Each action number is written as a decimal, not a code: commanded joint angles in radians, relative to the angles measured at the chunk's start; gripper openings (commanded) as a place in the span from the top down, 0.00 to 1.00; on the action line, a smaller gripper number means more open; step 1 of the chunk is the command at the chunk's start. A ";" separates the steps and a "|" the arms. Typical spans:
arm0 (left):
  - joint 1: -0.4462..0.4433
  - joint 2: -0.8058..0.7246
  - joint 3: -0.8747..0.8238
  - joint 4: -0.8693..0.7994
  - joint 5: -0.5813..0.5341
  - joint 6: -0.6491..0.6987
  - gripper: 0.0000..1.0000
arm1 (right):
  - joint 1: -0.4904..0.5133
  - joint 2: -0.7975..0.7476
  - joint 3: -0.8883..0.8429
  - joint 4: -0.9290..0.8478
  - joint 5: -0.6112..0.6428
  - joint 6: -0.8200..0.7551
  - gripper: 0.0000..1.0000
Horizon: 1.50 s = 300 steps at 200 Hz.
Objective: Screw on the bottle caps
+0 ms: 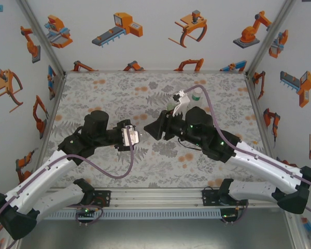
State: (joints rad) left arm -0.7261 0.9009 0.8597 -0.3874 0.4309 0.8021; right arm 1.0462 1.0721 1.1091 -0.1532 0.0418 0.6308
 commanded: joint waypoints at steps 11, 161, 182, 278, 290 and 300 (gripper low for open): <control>-0.004 0.000 0.004 -0.003 0.059 0.006 1.00 | 0.000 -0.062 0.007 -0.006 -0.087 -0.483 0.49; -0.004 0.032 0.041 -0.113 0.261 0.075 1.00 | -0.001 -0.028 0.140 -0.373 -0.524 -1.357 0.49; -0.005 0.032 0.042 -0.114 0.261 0.075 1.00 | -0.001 -0.022 0.137 -0.373 -0.558 -1.355 0.50; -0.005 0.031 0.042 -0.115 0.275 0.077 1.00 | -0.001 -0.009 0.107 -0.342 -0.510 -1.341 0.56; -0.005 0.032 0.041 -0.116 0.275 0.076 1.00 | -0.001 -0.008 0.106 -0.345 -0.513 -1.341 0.56; -0.004 0.029 0.042 -0.116 0.275 0.077 1.00 | -0.001 -0.005 0.106 -0.350 -0.516 -1.341 0.56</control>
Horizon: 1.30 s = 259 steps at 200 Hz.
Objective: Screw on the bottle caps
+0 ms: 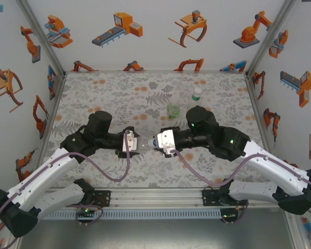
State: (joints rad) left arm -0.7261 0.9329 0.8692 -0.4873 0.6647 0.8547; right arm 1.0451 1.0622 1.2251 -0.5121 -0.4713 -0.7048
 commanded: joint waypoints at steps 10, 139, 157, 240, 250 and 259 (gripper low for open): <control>-0.005 -0.002 0.033 -0.015 0.042 0.024 1.00 | 0.000 0.008 -0.010 0.006 -0.004 -0.005 0.56; -0.004 -0.003 0.037 -0.016 0.016 0.016 1.00 | 0.000 -0.010 -0.051 0.102 0.002 0.072 0.74; -0.004 -0.007 0.035 -0.006 -0.006 0.009 1.00 | 0.000 -0.014 -0.076 0.156 0.039 0.169 0.79; -0.004 -0.035 0.001 0.076 -0.150 -0.033 1.00 | 0.000 -0.036 -0.208 0.416 0.449 1.130 0.98; -0.004 -0.035 -0.001 0.082 -0.155 -0.035 1.00 | 0.000 -0.034 -0.218 0.421 0.474 1.260 0.98; -0.005 -0.034 -0.001 0.084 -0.156 -0.037 1.00 | 0.000 -0.031 -0.232 0.429 0.495 1.381 0.99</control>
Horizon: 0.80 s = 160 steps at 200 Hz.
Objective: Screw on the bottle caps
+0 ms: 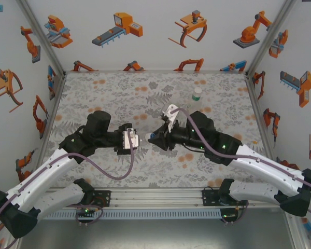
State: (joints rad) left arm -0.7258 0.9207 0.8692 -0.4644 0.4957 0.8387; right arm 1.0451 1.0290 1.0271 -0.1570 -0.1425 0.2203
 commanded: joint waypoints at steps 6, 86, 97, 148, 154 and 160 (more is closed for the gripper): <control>-0.005 -0.022 -0.001 0.061 0.010 -0.021 1.00 | 0.000 0.001 -0.045 0.077 0.179 0.542 0.98; -0.005 -0.019 -0.005 0.066 0.010 -0.024 1.00 | 0.000 0.007 -0.040 -0.001 0.264 0.754 0.94; -0.005 -0.021 -0.004 0.066 0.012 -0.023 1.00 | 0.000 0.000 -0.034 -0.014 0.272 0.722 0.86; -0.004 -0.019 -0.004 0.060 0.026 -0.019 1.00 | 0.000 -0.080 0.019 -0.034 0.275 0.249 0.42; -0.005 -0.019 -0.003 0.057 0.031 -0.016 1.00 | 0.000 -0.094 0.008 -0.013 0.254 0.163 0.42; -0.005 -0.016 -0.001 0.054 0.036 -0.014 1.00 | 0.001 -0.111 -0.009 0.014 0.219 0.072 0.42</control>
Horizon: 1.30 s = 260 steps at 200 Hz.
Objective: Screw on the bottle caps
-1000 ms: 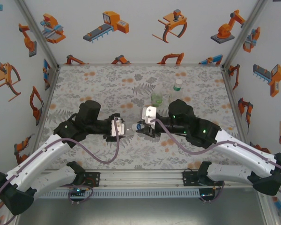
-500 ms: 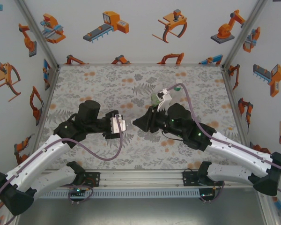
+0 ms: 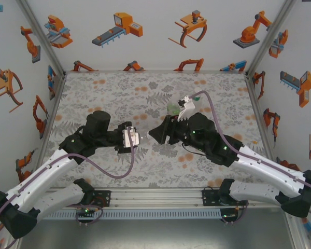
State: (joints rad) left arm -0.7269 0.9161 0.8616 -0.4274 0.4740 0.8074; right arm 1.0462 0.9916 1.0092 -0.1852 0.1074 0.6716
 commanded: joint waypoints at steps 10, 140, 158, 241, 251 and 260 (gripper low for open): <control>-0.004 -0.009 0.009 0.010 0.069 0.022 1.00 | -0.001 -0.099 -0.017 0.075 -0.122 -0.538 0.42; -0.003 0.024 0.031 -0.055 0.184 0.056 1.00 | -0.001 0.074 0.244 -0.387 -0.462 -1.481 0.44; -0.004 0.027 0.033 -0.059 0.200 0.057 1.00 | 0.000 0.073 0.234 -0.351 -0.458 -1.483 0.45; -0.004 0.027 0.040 -0.070 0.217 0.060 1.00 | 0.000 0.084 0.186 -0.288 -0.580 -1.470 0.49; -0.004 0.026 0.040 -0.070 0.216 0.062 1.00 | -0.001 0.086 0.181 -0.282 -0.587 -1.464 0.50; -0.004 0.028 0.039 -0.070 0.217 0.061 1.00 | 0.000 0.084 0.178 -0.273 -0.591 -1.457 0.50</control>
State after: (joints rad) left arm -0.7269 0.9459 0.8654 -0.4873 0.6521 0.8478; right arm 1.0443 1.0744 1.1934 -0.4892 -0.4374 -0.7864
